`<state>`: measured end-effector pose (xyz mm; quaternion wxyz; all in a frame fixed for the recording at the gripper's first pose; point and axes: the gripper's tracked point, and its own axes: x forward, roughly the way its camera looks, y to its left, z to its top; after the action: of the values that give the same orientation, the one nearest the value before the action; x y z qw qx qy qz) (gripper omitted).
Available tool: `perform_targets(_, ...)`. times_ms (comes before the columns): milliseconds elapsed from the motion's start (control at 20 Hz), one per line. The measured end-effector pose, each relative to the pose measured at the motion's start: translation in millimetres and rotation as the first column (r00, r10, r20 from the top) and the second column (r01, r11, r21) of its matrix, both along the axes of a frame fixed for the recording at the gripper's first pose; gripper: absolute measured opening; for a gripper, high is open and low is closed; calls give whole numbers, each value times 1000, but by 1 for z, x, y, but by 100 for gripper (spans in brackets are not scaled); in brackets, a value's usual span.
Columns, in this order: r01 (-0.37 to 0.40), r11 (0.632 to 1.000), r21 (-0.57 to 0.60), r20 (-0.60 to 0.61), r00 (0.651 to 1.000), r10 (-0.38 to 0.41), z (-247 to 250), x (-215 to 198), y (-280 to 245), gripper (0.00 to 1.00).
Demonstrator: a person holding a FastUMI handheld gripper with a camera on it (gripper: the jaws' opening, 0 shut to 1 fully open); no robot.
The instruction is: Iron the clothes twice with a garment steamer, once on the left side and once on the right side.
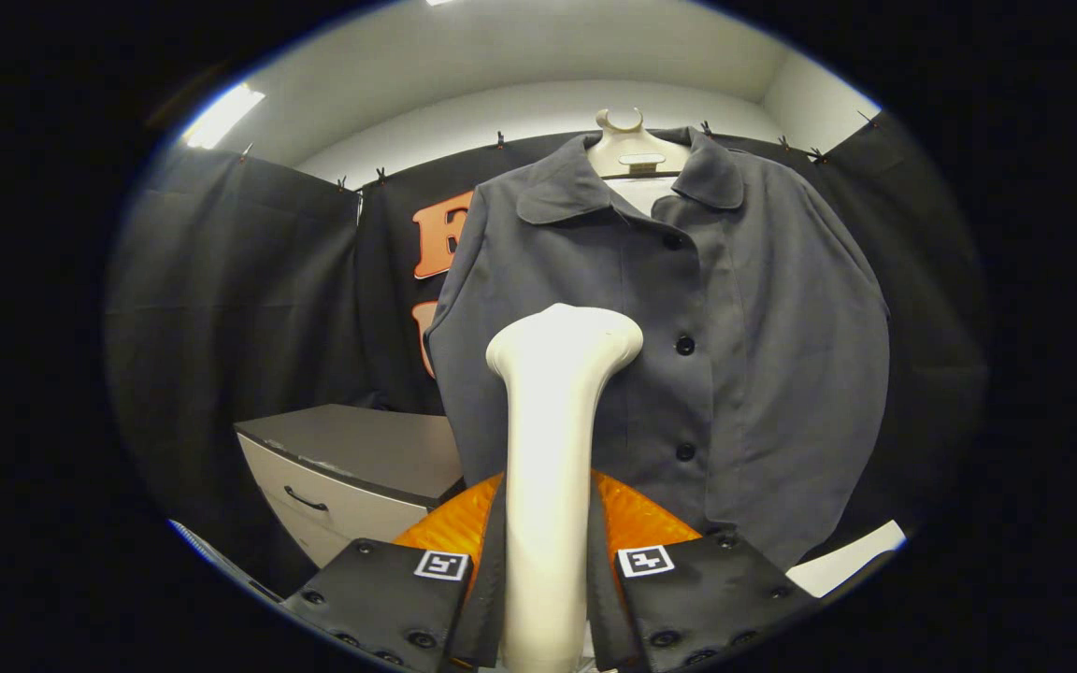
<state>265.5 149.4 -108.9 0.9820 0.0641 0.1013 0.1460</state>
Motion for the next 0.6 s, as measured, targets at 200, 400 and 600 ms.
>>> perform_targets(200,-2,1000,-7,-24,1000,1,-14,-10,-2,44)
perform_targets(400,0,1000,-15,-53,999,-1,-34,-24,-2,44)
perform_targets(600,-9,1000,-18,-85,996,7,-53,-37,0,44)
